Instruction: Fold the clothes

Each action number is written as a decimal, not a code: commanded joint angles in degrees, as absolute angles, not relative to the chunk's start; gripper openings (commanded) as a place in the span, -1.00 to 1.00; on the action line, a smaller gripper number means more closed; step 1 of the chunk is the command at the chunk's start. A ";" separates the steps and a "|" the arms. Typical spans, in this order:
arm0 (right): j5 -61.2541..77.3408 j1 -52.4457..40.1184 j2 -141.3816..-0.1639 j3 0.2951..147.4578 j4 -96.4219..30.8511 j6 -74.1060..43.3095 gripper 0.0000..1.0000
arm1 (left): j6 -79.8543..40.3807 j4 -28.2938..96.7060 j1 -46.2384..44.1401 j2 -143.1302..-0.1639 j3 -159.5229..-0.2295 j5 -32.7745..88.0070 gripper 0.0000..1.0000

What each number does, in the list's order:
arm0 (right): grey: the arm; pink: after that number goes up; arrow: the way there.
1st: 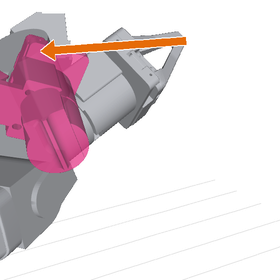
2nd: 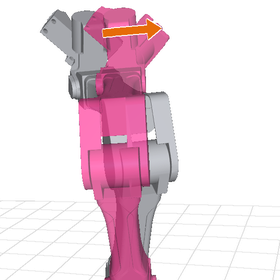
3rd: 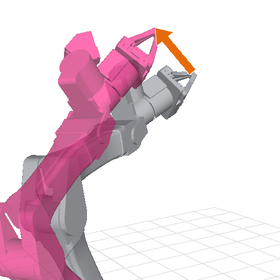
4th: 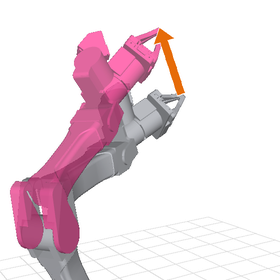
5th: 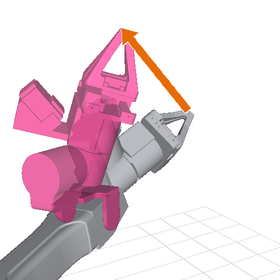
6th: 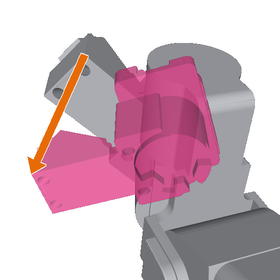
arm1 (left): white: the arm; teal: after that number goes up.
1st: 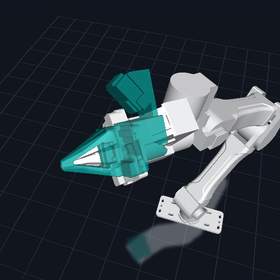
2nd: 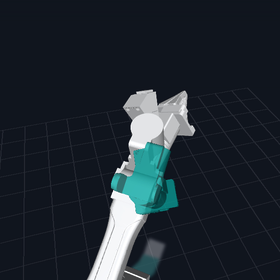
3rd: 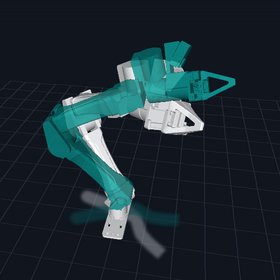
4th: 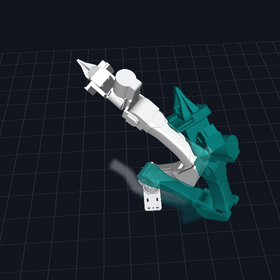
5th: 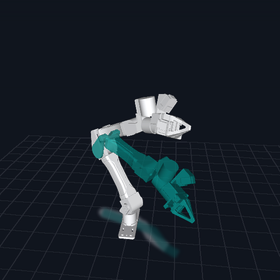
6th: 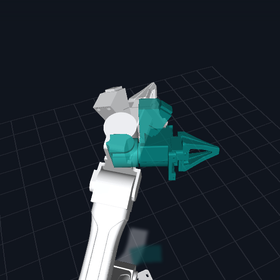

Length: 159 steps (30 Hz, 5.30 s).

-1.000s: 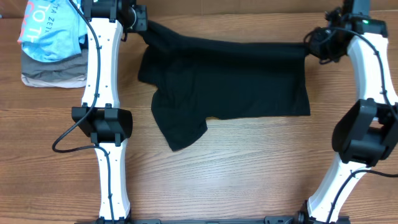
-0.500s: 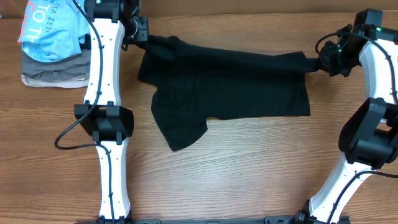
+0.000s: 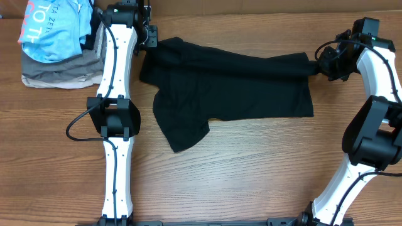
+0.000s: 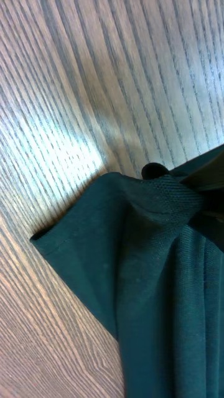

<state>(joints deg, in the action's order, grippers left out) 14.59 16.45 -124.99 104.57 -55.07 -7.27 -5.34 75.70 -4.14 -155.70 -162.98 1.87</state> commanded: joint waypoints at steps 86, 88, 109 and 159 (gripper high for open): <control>16.36 18.13 -77.34 63.53 -53.45 -16.12 0.55 | -2.09 57.56 -22.02 -102.98 -65.87 10.13 0.87; 16.36 18.13 -77.45 63.53 -53.45 -16.12 0.55 | -2.11 55.37 -22.65 -103.04 -64.38 9.61 0.87; 16.36 18.11 -77.49 63.44 -51.72 -16.14 0.43 | -3.38 49.10 -27.03 -108.97 -61.12 8.34 -0.92; 1.17 10.76 -106.43 62.35 -44.56 -24.05 -0.92 | -6.20 75.79 -11.79 -108.71 -101.06 0.91 -0.92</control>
